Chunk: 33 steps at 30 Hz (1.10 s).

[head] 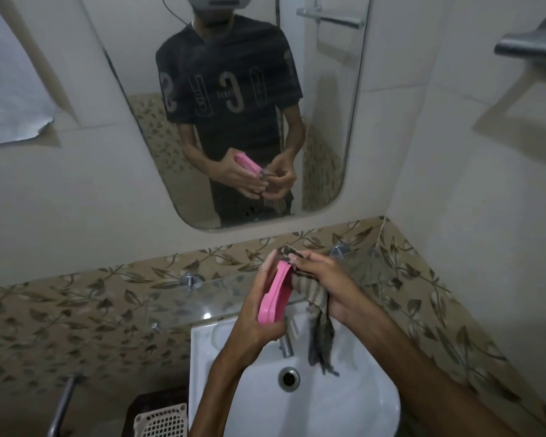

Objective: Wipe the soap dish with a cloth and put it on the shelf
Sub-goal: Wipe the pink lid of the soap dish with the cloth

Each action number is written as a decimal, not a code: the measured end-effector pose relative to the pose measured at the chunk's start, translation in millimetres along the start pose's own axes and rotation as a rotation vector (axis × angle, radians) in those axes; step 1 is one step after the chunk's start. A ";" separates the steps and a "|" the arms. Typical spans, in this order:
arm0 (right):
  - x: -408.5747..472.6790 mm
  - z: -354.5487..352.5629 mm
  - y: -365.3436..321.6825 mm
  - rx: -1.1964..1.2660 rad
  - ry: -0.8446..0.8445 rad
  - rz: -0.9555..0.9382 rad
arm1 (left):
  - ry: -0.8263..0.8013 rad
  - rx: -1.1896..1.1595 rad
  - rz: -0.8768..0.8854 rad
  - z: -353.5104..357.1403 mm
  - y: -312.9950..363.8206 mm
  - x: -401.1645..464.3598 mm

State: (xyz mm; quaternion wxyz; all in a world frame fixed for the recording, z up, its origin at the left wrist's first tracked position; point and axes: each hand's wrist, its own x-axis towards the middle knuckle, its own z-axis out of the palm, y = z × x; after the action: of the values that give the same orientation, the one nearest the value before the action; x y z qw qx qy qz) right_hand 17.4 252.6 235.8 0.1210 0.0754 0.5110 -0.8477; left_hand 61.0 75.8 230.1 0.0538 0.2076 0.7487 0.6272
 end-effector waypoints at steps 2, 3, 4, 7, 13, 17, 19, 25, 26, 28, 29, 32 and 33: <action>-0.9 -1.3 -1.9 0.034 -0.049 0.039 | -0.022 0.028 0.004 1.9 -1.5 0.5; -0.4 -2.0 -4.4 0.028 -0.066 0.049 | -0.029 0.048 0.008 3.6 -0.7 -0.5; 0.4 -2.4 -7.0 0.019 -0.085 0.059 | -0.034 0.061 0.004 5.1 0.6 -2.0; 1.1 -2.8 -11.5 0.042 -0.129 0.075 | 0.007 0.144 0.006 7.7 1.4 -3.7; -4.0 -9.2 -24.0 -0.197 -0.214 -0.213 | -0.207 -0.064 -0.216 -13.6 -8.4 -6.5; -22.3 6.5 -21.5 -0.577 -0.304 -0.538 | -0.104 0.003 -0.221 -16.0 -5.3 3.1; -32.5 18.1 -13.0 -0.718 -0.315 -0.647 | -0.060 0.011 -0.199 -10.0 -1.5 8.2; -39.5 20.2 1.7 -0.775 -0.168 -0.745 | 0.146 0.003 -0.037 10.3 -5.5 3.7; -34.6 20.0 1.3 -0.732 -0.086 -0.681 | 0.177 0.010 -0.022 12.7 -6.6 3.6; -24.4 15.0 -2.1 -0.695 0.068 -0.561 | 0.198 0.078 0.015 13.8 -10.9 2.0; -23.1 12.6 -1.6 -0.695 0.091 -0.531 | 0.196 0.113 0.027 13.8 -14.2 0.1; -43.8 15.4 12.5 -0.706 -0.005 -0.579 | 0.173 0.099 0.035 11.8 -18.1 -7.1; -52.8 19.1 16.7 -0.764 -0.057 -0.634 | 0.174 0.088 0.033 11.6 -19.5 -6.9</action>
State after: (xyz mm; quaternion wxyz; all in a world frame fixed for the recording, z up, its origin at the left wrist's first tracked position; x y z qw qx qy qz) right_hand 72.7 234.9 243.8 -0.1098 -0.1568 0.7793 -0.5967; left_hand 66.5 81.3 207.7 -0.0307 0.1668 0.7740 0.6100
